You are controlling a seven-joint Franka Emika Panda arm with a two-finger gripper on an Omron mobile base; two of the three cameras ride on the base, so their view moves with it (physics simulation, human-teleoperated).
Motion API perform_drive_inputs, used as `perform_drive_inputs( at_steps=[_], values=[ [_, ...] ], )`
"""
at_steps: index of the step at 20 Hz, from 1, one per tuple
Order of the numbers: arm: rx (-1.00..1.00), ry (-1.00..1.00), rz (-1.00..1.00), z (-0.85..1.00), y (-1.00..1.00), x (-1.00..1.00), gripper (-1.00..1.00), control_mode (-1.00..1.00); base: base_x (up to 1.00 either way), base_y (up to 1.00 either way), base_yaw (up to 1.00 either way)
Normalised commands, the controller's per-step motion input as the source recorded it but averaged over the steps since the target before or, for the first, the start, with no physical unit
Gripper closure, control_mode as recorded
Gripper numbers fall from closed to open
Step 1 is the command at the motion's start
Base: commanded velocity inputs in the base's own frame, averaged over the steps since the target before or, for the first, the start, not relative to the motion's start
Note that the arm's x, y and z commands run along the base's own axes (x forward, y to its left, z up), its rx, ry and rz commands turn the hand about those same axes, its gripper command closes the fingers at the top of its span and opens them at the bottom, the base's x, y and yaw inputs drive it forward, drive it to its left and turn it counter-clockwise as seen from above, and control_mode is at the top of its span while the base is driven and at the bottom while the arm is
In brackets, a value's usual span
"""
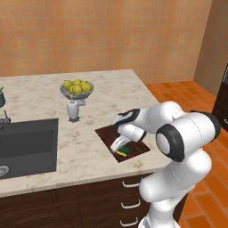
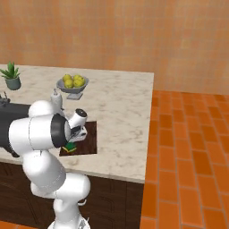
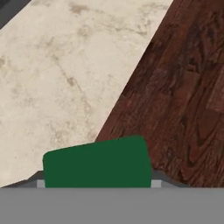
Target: Pick up the sponge from the counter and clean the cutting board by briefly scrubbing or pressing down on the cutting board. Once finished, release the sponge.
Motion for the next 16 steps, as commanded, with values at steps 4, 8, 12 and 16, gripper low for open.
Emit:
perform_drive_inputs(
  at_steps=[4,8,12,16],
  values=[
    [-0.02,0.0,0.0,0.05,0.02,0.64,1.0,-1.0,0.0,0.0,0.0],
    [-0.13,0.0,0.0,0.06,0.08,0.8,1.0,-1.0,0.0,0.0,0.0],
    [-0.09,0.0,0.0,0.06,0.16,0.85,1.0,-1.0,0.0,0.0,0.0],
    [-0.01,0.01,0.04,0.01,0.07,1.0,1.0,-1.0,0.0,0.0,0.0]
  ],
)
